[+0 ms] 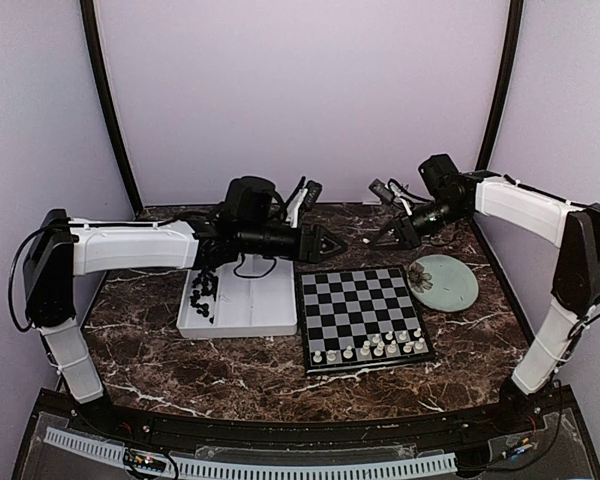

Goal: Set up the chess pieces on the board
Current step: Pass from the right arm to the left

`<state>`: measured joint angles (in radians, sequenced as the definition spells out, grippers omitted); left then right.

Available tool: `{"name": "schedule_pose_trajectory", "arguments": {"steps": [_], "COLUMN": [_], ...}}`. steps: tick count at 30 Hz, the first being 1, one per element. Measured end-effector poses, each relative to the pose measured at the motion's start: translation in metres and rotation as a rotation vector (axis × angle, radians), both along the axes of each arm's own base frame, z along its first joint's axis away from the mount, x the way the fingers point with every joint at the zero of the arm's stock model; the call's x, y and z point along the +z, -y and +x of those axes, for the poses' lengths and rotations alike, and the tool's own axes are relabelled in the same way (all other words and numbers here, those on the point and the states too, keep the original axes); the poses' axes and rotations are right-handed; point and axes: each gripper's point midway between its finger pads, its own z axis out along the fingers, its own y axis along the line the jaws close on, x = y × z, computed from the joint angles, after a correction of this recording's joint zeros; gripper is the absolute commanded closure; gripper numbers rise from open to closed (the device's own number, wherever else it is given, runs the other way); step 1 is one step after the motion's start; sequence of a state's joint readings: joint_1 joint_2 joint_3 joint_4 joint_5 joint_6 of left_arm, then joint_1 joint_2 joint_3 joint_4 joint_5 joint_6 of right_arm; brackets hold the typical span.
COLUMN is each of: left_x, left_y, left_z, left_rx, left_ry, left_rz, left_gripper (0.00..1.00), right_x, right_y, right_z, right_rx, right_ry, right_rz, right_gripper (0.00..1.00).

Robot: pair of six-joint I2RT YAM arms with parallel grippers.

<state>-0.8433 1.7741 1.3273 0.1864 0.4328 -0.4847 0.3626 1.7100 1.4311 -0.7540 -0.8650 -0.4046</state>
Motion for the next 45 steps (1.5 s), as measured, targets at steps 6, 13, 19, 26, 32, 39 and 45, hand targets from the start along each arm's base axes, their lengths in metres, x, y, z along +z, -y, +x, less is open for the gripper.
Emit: {"name": "schedule_pose_trajectory", "arguments": {"steps": [6, 13, 19, 26, 32, 39, 45], "left_x": [-0.012, -0.014, -0.016, -0.012, -0.012, -0.014, -0.014], "left_y": [0.020, 0.041, 0.048, 0.052, 0.054, 0.053, 0.054], "left_z": [0.004, 0.007, 0.008, 0.011, 0.012, 0.013, 0.013], "left_rx": [-0.027, -0.063, -0.068, -0.064, -0.067, -0.067, -0.073], "left_ry": [-0.100, -0.172, -0.208, -0.218, -0.225, -0.237, -0.227], "left_rz": [-0.041, -0.102, -0.119, -0.139, -0.151, -0.149, -0.141], "left_gripper": [0.55, 0.62, 0.68, 0.74, 0.84, 0.92, 0.94], "right_x": [0.003, 0.002, 0.007, 0.008, 0.008, 0.007, 0.006], "right_y": [-0.002, -0.004, -0.007, -0.014, -0.015, -0.014, -0.012], "right_z": [-0.002, -0.003, -0.007, -0.016, -0.018, -0.017, -0.018], "right_rx": [-0.012, -0.018, -0.009, 0.015, 0.015, 0.016, 0.020], "right_ry": [-0.017, -0.020, -0.004, 0.019, 0.035, 0.046, 0.069], "right_rz": [0.036, 0.042, 0.043, 0.026, 0.012, 0.003, -0.009], "right_gripper": [0.86, 0.86, 0.86, 0.85, 0.85, 0.84, 0.76]}}
